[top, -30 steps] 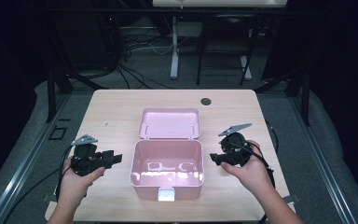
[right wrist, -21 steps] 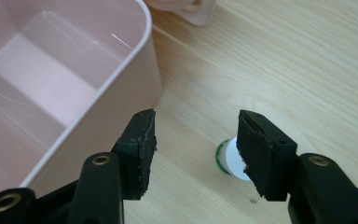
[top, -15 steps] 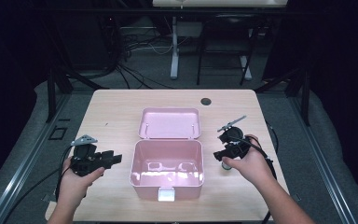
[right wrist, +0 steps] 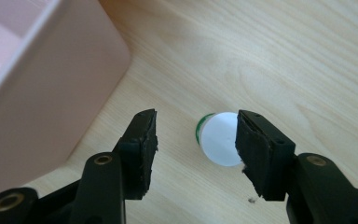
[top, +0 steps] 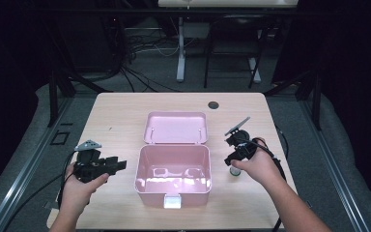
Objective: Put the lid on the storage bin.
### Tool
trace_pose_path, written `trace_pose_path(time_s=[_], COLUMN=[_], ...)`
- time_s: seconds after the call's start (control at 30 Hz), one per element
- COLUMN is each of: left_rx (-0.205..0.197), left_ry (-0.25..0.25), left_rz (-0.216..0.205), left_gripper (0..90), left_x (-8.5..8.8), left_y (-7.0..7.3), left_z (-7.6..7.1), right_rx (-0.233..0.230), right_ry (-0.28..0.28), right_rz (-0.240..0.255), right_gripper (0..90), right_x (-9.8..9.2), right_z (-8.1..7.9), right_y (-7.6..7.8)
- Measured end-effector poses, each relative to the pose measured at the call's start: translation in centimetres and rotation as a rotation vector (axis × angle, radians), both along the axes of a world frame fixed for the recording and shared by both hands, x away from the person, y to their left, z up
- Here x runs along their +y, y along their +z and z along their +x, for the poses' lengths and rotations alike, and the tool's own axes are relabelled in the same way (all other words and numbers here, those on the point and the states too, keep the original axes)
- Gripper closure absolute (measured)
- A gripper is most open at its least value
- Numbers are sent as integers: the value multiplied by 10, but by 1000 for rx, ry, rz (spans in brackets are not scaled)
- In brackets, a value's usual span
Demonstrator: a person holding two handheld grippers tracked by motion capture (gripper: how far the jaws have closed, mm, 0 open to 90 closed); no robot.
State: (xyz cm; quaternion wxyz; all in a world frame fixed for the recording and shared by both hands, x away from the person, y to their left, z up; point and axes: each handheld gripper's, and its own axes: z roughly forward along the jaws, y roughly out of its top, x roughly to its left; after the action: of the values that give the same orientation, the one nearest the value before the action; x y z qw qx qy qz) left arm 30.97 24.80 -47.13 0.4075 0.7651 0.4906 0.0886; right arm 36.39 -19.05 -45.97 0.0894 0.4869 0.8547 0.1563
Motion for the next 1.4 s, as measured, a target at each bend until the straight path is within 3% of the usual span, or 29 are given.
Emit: trace_pose_path(time_s=[0.4,0.47,0.63,0.77,0.8,0.97,1.0,1.03,1.4], left_rx=[6,5,7,10,10,15,16,16,20], left_ry=[-1,-1,-1,-3,-3,0,1,3,5], left_rz=[-5,-6,-3,-3,-2,-2,-2,-2,-5], left_gripper=[532,532,530,529,529,528,528,528,526], left_x=[1,1,1,0,0,2,2,2,2], left_y=[-1,-1,-1,-2,-2,-4,-3,-3,-5], left_z=[0,0,0,1,1,2,2,2,2], right_rx=[127,117,153,180,169,209,193,217,250], right_ry=[-22,-30,-36,-48,-52,-58,-62,-62,-73], right_rz=[-73,-65,-96,-101,-89,-111,-88,-105,-114], right_gripper=[492,491,488,481,479,478,478,478,486], right_x=[-4,-5,-7,-9,-10,-12,-13,-13,-12], right_z=[16,18,23,28,28,33,33,34,39], right_y=[-16,-19,-21,-25,-28,-32,-36,-35,-42])
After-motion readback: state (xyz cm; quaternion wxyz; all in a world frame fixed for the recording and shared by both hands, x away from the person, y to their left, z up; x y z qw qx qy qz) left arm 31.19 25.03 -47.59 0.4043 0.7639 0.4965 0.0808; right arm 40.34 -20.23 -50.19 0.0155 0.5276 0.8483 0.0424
